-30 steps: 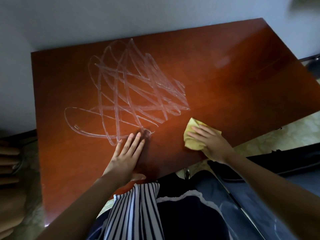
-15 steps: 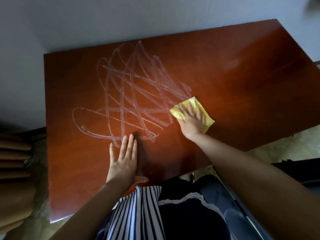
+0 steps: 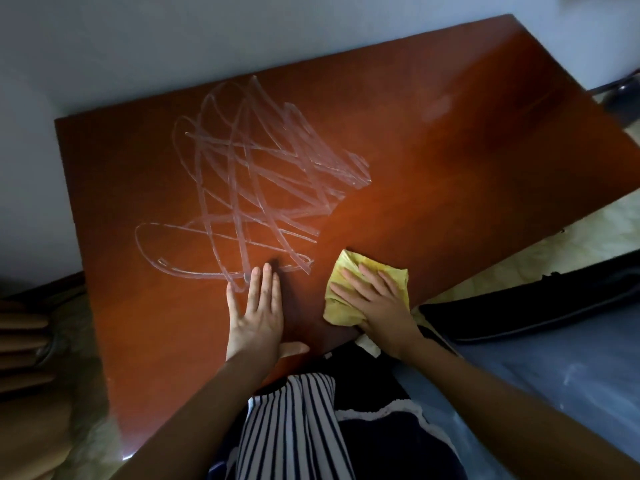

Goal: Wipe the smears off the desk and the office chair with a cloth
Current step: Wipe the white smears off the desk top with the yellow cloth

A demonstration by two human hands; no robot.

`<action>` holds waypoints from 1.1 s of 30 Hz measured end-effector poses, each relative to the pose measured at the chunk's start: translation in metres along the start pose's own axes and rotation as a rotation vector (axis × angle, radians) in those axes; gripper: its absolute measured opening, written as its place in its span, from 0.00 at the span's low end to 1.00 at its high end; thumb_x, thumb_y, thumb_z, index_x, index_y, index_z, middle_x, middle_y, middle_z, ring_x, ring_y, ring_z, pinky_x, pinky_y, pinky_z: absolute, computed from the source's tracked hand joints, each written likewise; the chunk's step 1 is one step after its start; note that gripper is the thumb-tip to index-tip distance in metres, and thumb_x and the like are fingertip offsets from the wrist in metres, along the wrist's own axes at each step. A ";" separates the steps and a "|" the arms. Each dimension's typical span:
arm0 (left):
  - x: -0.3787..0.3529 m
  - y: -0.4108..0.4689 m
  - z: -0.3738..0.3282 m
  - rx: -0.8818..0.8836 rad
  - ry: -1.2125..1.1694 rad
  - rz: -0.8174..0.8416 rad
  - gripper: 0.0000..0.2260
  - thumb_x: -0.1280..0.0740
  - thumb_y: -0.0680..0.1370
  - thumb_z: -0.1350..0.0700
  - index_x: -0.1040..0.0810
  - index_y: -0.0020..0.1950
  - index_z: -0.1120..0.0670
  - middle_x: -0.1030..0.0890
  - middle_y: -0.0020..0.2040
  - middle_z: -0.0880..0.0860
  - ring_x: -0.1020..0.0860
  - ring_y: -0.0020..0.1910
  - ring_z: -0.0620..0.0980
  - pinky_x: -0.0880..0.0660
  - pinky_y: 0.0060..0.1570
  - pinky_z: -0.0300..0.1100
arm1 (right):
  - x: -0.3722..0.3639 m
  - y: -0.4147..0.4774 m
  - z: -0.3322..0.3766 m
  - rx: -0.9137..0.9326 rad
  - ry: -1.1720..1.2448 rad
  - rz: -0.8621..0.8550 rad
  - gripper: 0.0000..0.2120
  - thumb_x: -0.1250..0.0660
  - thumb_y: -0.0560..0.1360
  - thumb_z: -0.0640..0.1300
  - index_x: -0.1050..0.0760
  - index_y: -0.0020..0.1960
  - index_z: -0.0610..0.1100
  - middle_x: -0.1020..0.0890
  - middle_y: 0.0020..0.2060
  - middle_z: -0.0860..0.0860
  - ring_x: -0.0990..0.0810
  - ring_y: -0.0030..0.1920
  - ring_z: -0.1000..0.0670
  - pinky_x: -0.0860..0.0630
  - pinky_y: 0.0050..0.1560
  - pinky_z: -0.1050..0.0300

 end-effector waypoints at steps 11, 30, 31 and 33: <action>-0.005 -0.003 0.001 -0.051 -0.042 -0.004 0.52 0.52 0.69 0.25 0.75 0.70 0.60 0.75 0.70 0.59 0.74 0.69 0.56 0.68 0.68 0.62 | 0.016 -0.020 -0.050 -0.460 0.207 -0.068 0.31 0.39 0.77 0.38 0.44 0.75 0.55 0.43 0.76 0.52 0.50 0.76 0.47 0.43 0.72 0.46; 0.006 -0.001 -0.010 0.118 -0.315 0.054 0.53 0.45 0.68 0.25 0.67 0.76 0.57 0.72 0.73 0.52 0.73 0.69 0.50 0.73 0.65 0.56 | 0.054 0.163 -0.129 -0.522 0.092 0.112 0.26 0.51 0.81 0.58 0.54 0.76 0.59 0.54 0.77 0.54 0.60 0.76 0.45 0.59 0.75 0.47; 0.008 -0.001 -0.012 0.143 -0.334 0.040 0.53 0.44 0.69 0.26 0.68 0.76 0.57 0.69 0.75 0.53 0.73 0.69 0.49 0.73 0.65 0.56 | 0.053 0.164 -0.120 -0.481 0.071 0.114 0.26 0.51 0.81 0.58 0.55 0.76 0.60 0.54 0.77 0.54 0.60 0.76 0.46 0.59 0.74 0.47; 0.010 0.000 -0.014 0.188 -0.380 -0.001 0.54 0.41 0.68 0.27 0.69 0.75 0.56 0.64 0.78 0.53 0.69 0.72 0.48 0.72 0.66 0.55 | 0.048 0.159 -0.102 -0.368 -0.008 0.112 0.28 0.49 0.80 0.58 0.57 0.76 0.60 0.54 0.77 0.54 0.60 0.76 0.46 0.59 0.74 0.48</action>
Point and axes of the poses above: each hand's wrist, its own y-axis towards the middle knuckle, its own x-axis out of the back of the hand, z = x × y, the point moved 4 cm from there along y, towards the middle knuckle
